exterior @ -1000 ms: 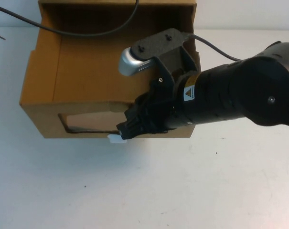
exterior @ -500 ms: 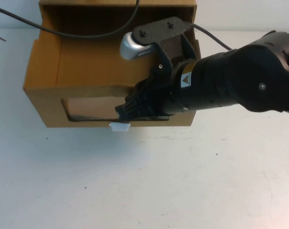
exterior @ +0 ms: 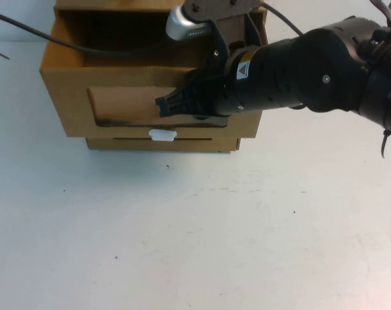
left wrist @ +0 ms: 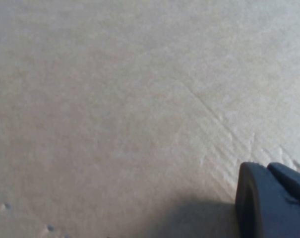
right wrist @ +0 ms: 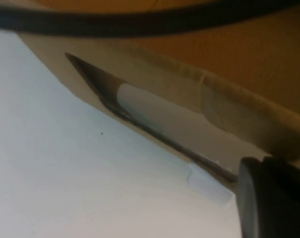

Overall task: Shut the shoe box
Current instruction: Close the shoe box with your right arm

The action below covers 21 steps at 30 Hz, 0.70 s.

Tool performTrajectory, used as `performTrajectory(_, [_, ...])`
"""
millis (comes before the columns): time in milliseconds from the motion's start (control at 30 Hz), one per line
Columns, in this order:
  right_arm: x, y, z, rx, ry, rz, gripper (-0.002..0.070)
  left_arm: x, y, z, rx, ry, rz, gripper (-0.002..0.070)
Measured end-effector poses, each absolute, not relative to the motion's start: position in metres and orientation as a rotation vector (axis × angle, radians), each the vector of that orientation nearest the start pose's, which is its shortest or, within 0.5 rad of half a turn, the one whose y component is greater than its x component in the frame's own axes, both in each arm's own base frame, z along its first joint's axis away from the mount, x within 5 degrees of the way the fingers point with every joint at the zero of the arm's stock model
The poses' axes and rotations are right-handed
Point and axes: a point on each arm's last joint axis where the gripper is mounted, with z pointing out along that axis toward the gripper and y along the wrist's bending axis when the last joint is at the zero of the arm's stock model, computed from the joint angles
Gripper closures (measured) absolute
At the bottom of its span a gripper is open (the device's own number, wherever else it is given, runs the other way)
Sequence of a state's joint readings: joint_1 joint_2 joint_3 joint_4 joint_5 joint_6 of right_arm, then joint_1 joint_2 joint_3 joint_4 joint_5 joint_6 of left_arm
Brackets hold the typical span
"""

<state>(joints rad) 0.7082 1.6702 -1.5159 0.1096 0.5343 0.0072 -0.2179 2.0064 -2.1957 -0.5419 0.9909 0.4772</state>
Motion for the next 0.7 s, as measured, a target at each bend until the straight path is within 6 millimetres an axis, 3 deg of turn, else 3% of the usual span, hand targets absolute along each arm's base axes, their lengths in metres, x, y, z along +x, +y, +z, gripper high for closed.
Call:
performTrajectory(233, [0.315,0.259,0.360,-0.654,2.102,0.510,0.0687,0.436,-0.137,0.403,0.650,2.090,-0.525,0.0677])
performTrajectory(700, [0.296,0.244,0.377,-0.742,2.239,0.456,0.0687,0.436,-0.137,0.403,0.636,2.099,-0.535,0.0677])
